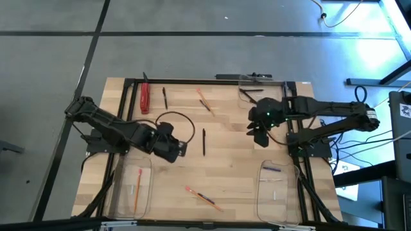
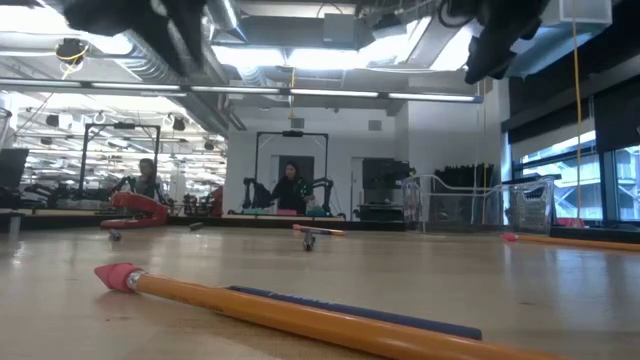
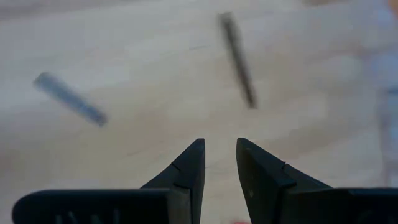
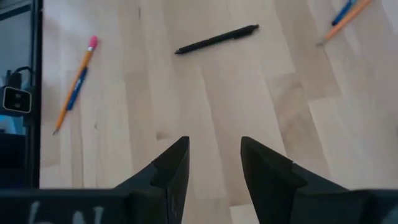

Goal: Sort crayons/erasers/pens/pencils in bins
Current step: Put the yellow pencil into the bottom left transparent bin

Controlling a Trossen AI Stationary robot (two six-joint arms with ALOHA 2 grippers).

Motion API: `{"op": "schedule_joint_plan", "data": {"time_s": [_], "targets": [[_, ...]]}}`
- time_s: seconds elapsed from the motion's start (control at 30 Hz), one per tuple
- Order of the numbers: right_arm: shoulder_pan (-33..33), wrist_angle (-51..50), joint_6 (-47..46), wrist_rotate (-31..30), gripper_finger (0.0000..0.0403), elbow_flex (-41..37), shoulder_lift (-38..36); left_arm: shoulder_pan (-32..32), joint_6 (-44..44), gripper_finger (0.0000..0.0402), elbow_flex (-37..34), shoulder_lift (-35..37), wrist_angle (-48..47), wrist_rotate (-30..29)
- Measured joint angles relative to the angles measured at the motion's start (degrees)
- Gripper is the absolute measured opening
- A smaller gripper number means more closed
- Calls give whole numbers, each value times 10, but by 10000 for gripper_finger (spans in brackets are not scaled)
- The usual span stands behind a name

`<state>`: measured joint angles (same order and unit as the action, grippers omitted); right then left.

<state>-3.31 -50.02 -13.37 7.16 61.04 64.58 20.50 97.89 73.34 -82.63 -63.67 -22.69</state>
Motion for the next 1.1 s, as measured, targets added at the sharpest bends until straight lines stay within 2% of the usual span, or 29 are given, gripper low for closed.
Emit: {"op": "schedule_joint_plan", "data": {"time_s": [0.13, 0.4, 0.5, 0.63, 0.87, 1.03, 1.1], "targets": [[9, 15, 2, 0, 146, 0, 0, -48, 23, 85, 0, -2, -39, 51], [18, 13, 2, 8, 145, 0, 0, -106, -76, 85, -1, -6, -13, 100], [28, -28, -26, 7, 145, 0, -1, -98, -83, 85, -1, -6, -3, 99], [61, -84, -86, -26, 145, 0, -2, -75, -80, 85, -1, -6, 9, 78], [137, -92, -172, -95, 145, 0, -2, -33, -66, 85, -1, -6, 40, 46], [136, -180, -241, -180, 145, 0, -2, -13, -70, 85, -1, -6, 47, 27], [120, -225, -274, -195, 145, 0, -1, -9, -70, 85, -1, -6, 47, 26]]}}
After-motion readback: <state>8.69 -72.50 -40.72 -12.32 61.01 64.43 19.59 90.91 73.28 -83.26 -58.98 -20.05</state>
